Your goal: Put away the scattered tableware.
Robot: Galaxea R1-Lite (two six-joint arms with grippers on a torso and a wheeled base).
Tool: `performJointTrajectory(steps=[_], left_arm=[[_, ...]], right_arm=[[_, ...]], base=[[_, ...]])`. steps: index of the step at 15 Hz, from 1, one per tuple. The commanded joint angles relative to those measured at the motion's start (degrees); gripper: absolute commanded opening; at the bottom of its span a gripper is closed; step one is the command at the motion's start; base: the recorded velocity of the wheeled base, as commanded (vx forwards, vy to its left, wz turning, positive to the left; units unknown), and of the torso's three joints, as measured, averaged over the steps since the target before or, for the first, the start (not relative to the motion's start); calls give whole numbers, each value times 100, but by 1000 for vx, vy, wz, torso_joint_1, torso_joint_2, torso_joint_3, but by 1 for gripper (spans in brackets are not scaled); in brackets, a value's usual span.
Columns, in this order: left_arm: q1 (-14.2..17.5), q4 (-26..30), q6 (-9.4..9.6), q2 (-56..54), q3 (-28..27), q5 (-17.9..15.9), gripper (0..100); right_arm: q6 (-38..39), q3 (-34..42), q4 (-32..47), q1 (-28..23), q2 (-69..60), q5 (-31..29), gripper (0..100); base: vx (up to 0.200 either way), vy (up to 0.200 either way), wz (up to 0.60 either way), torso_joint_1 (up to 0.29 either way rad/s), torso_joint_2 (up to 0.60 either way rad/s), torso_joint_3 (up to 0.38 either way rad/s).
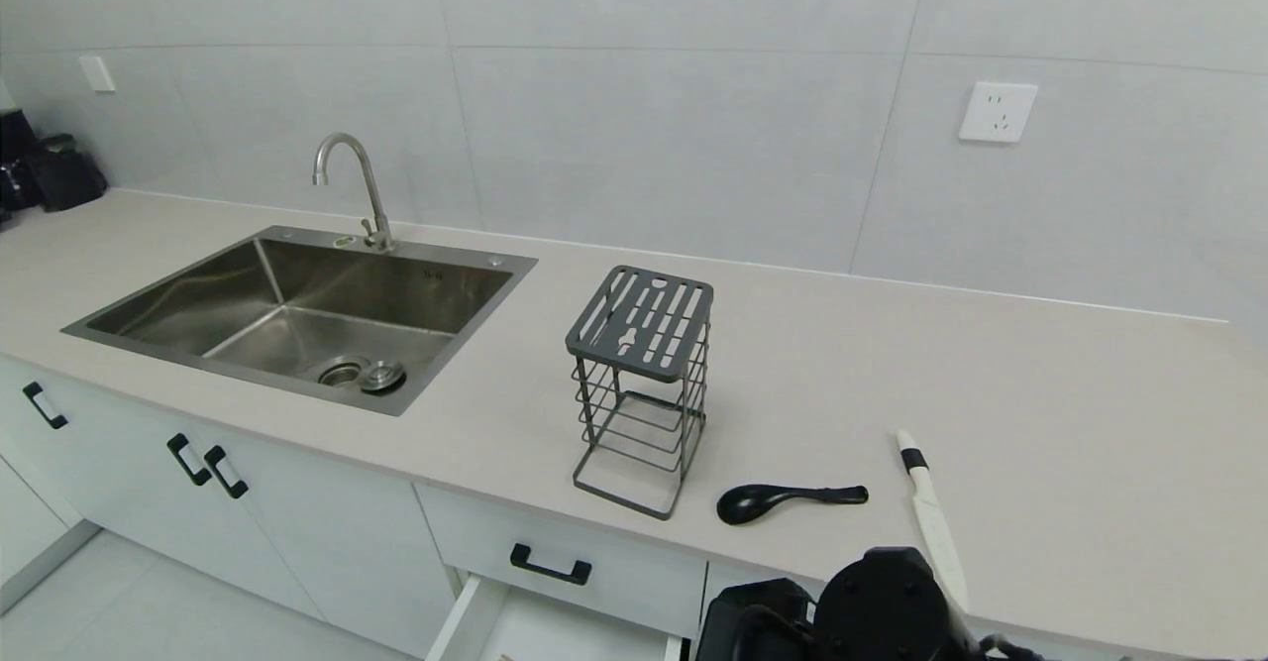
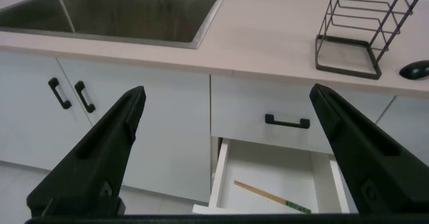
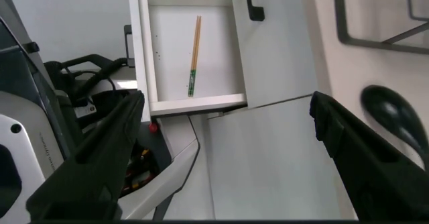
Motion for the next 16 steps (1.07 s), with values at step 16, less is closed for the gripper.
performJointTrajectory(steps=[16], left_arm=[[0, 0, 0, 7, 0, 1, 100]], right_arm=[[579, 174, -53, -1785, 81, 695, 100]], base=[[0, 0, 0, 32, -69, -30]])
